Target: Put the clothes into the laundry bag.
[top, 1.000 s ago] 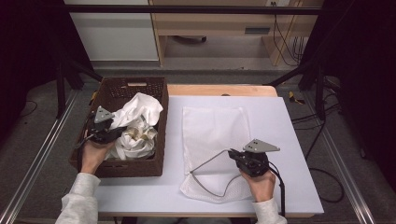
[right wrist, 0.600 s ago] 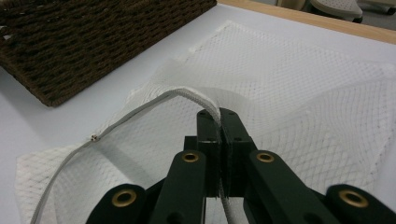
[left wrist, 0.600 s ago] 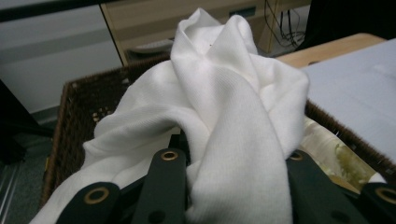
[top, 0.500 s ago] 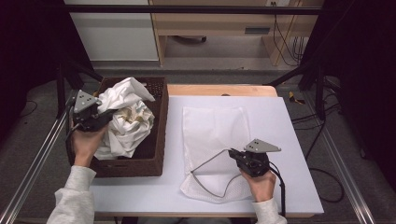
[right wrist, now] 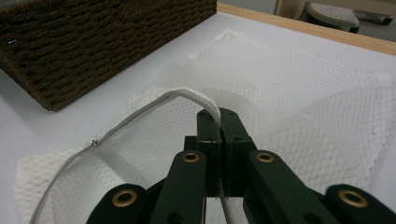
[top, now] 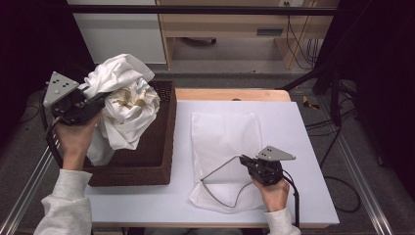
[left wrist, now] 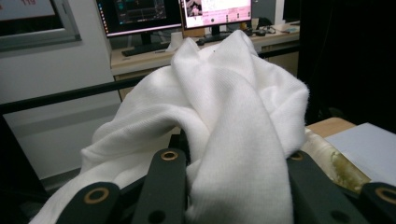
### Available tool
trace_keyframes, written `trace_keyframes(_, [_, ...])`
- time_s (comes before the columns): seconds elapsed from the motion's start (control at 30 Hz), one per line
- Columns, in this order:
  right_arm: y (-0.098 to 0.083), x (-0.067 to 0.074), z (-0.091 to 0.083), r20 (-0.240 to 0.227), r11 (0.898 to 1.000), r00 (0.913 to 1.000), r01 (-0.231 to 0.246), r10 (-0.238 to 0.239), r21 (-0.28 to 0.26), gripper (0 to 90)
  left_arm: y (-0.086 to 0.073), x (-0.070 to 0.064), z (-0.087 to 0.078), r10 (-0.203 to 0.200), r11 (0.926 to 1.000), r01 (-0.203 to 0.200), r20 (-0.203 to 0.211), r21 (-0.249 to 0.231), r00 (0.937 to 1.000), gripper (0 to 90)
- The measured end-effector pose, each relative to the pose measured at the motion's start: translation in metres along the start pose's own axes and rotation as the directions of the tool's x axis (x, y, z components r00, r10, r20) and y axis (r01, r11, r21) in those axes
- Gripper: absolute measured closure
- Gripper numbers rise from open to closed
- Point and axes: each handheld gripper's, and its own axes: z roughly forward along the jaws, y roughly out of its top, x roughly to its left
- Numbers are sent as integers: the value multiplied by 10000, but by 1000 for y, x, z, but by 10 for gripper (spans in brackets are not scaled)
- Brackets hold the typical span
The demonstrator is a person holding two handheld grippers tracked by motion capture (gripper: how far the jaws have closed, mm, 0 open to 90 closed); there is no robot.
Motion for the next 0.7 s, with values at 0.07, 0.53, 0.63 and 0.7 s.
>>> trace_keyframes(0.07, [0,0,0,5,10000,10000,-4,4,-25,884,10,-7,-7,50,9996,-46,167,-278,9998,718])
trace_keyframes(0.53, [1,0,0,36,9999,10000,-44,45,-116,884,44,-51,-29,427,9916,-271,1230,-1261,9915,717])
trace_keyframes(0.63, [1,-1,0,36,9999,10000,-59,60,-153,884,51,-64,-32,519,9891,-301,1501,-1441,9873,717])
trace_keyframes(0.7, [1,-1,1,72,9999,10000,-54,55,-164,884,55,-74,-35,551,9877,-286,1711,-1538,9837,717])
